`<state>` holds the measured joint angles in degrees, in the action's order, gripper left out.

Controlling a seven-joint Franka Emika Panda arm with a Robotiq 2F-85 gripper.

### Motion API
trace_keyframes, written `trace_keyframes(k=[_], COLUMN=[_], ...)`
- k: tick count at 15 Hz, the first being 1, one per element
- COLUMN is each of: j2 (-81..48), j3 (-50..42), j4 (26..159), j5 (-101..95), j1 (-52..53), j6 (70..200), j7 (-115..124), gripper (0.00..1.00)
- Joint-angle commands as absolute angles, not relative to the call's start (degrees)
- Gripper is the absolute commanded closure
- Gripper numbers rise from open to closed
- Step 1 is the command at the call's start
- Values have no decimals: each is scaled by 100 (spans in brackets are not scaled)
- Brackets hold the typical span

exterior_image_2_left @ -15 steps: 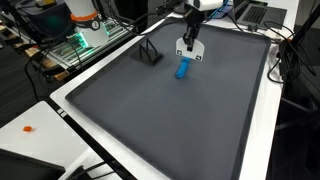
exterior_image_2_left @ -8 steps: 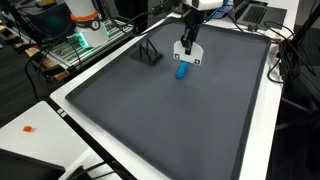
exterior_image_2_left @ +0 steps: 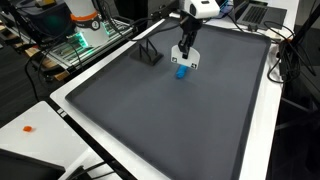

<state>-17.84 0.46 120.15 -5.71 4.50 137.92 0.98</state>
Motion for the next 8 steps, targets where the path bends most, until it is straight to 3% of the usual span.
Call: trace_keyframes(k=[1,8], j2=[-1918,-2085], j3=[64,74], j4=[12046,12213], j5=[-611,-548], j1=[390,345], j6=[13878,14099], j7=[41,-4], gripper=[99,99])
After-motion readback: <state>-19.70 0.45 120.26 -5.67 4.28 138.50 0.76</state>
